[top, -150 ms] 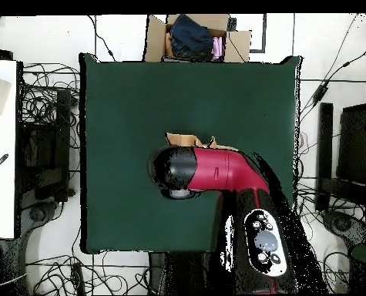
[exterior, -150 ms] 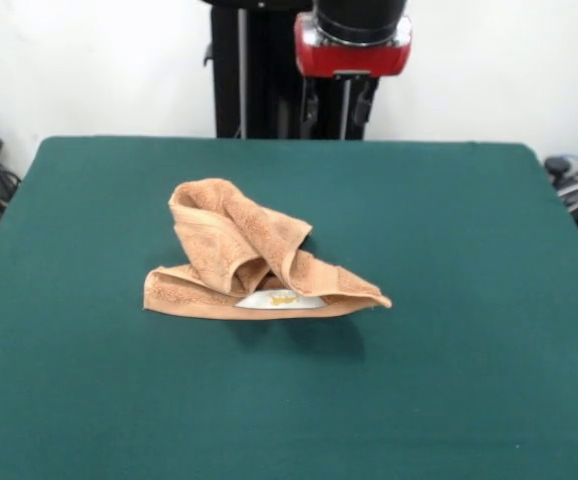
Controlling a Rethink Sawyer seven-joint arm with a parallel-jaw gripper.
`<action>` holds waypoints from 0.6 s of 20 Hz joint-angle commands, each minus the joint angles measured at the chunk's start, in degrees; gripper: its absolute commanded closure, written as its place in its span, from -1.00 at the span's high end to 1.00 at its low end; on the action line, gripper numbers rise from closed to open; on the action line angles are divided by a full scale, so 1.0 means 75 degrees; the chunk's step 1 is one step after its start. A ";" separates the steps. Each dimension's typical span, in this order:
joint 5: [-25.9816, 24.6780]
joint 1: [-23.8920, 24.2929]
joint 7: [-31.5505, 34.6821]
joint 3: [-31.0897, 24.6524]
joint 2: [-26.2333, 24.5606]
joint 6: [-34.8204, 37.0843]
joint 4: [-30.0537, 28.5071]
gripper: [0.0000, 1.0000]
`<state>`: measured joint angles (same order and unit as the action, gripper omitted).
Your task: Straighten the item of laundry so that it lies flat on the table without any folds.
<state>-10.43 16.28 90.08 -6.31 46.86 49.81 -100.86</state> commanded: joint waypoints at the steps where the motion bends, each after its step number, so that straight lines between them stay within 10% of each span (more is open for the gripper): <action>1: -0.0088 0.0007 0.0846 0.0050 0.0034 -0.0221 -0.0564 1.00; 12: -0.0220 0.0390 0.0533 -0.0397 0.0128 -0.2248 -0.0883 1.00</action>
<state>-10.42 17.75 90.08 -6.29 47.92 42.81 -102.34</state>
